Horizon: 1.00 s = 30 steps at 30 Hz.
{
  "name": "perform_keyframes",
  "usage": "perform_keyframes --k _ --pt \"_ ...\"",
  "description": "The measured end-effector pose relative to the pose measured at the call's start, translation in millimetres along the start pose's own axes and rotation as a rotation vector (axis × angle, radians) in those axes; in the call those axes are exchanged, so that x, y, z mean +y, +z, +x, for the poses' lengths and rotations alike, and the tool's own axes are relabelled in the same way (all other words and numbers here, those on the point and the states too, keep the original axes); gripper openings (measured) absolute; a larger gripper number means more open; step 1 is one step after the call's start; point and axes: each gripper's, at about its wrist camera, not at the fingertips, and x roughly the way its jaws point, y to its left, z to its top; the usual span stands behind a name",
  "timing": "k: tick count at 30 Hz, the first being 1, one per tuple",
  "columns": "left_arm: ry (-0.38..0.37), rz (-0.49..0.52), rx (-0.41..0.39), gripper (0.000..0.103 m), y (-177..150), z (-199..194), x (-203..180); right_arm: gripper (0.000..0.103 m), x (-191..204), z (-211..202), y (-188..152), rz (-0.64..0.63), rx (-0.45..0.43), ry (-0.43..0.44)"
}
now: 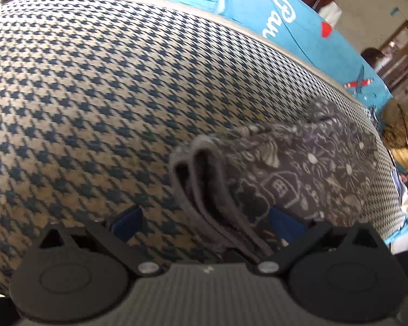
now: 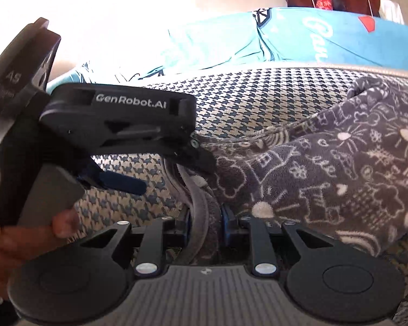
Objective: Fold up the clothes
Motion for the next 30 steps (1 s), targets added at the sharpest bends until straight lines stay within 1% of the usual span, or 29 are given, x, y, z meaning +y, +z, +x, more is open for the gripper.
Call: perform_keyframes --k 3,6,7,8,9,10,11,13,16,17,19,20,22,25,27,29,30 --pt "-0.002 0.012 0.010 0.103 1 11 -8 0.022 -2 -1 0 0.016 -0.002 0.015" --pt "0.007 0.026 0.000 0.101 1 16 -13 0.022 -2 -5 -1 0.028 -0.005 0.027" --pt "0.015 0.041 -0.005 0.096 1 18 -16 0.022 -2 -5 -1 0.028 -0.005 0.030" --pt "0.026 0.062 -0.012 0.088 0 18 -18 0.022 -2 -6 -1 0.022 -0.006 0.030" --pt "0.038 0.084 -0.019 0.085 -1 17 -21 0.022 -1 -7 -2 0.015 -0.008 0.030" --pt "0.038 0.097 -0.024 0.080 -2 16 -23 0.022 0 -8 -2 0.008 -0.009 0.030" --pt "0.036 0.107 -0.028 0.071 -3 16 -25 0.022 1 -9 -2 -0.002 -0.010 0.030" --pt "0.014 0.110 -0.030 0.060 -3 17 -27 0.022 4 -10 -3 -0.024 -0.014 0.030" --pt "0.007 0.116 -0.038 0.052 -2 19 -28 0.023 9 -12 -6 -0.076 -0.013 0.020" --pt "0.003 0.116 -0.040 0.051 -2 20 -29 0.024 13 -14 -7 -0.102 -0.015 0.018" --pt "0.000 0.117 -0.037 0.051 0 21 -29 0.034 20 -18 -10 -0.158 -0.022 0.011" --pt "-0.002 0.115 -0.034 0.051 0 21 -29 0.034 24 -20 -12 -0.188 -0.027 0.004" --pt "-0.007 0.119 -0.024 0.051 2 21 -30 0.043 27 -23 -14 -0.227 -0.031 -0.012" --pt "-0.013 0.141 -0.003 0.049 5 19 -31 0.054 27 -26 -18 -0.239 -0.021 0.007" --pt "-0.014 0.150 0.003 0.049 6 18 -31 0.056 27 -30 -21 -0.260 -0.017 0.023" --pt "-0.016 0.149 0.006 0.049 6 17 -30 0.061 30 -35 -25 -0.301 -0.019 0.027" --pt "-0.017 0.149 0.008 0.049 6 17 -30 0.065 32 -37 -26 -0.322 -0.021 0.029"
